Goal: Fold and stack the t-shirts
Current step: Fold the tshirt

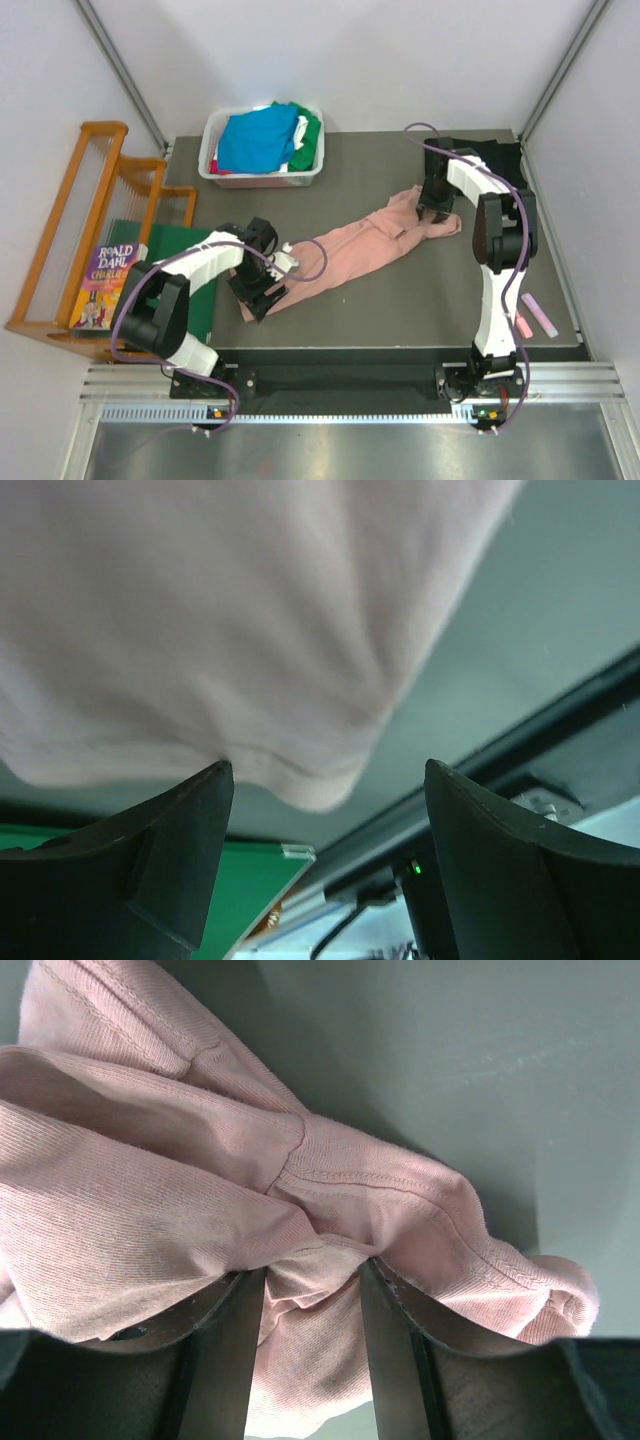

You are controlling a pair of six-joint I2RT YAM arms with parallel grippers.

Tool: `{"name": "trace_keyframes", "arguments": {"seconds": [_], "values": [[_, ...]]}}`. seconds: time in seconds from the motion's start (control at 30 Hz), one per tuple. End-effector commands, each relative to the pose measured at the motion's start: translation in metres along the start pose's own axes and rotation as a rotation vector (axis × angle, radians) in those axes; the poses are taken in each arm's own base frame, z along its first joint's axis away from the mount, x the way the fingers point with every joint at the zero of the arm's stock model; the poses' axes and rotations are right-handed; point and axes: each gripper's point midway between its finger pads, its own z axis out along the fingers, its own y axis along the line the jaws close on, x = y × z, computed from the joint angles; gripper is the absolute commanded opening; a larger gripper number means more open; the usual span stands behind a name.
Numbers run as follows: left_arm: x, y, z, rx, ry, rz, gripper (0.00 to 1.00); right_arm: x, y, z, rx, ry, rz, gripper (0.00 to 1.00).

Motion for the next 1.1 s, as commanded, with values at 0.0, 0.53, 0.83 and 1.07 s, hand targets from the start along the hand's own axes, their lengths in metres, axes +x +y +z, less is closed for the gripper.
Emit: {"name": "trace_keyframes", "arguments": {"seconds": [0.0,0.53,0.83,1.07], "values": [[0.022,-0.015,-0.019,0.036,0.043,0.028,0.81,-0.005,0.051,0.024,-0.125,-0.02,-0.04,0.43],[-0.06,0.021,-0.075,-0.167,-0.302,-0.079,0.87,-0.053,0.066,-0.019,-0.07,-0.159,-0.083,0.46],[-0.079,0.101,-0.178,-0.294,-0.745,-0.452,0.92,-0.031,0.095,-0.168,-0.063,-0.448,-0.211,0.74],[-0.071,0.105,-0.163,-0.203,-0.742,-0.452,0.92,0.049,0.128,-0.182,-0.177,-0.387,-0.354,0.78]]}}
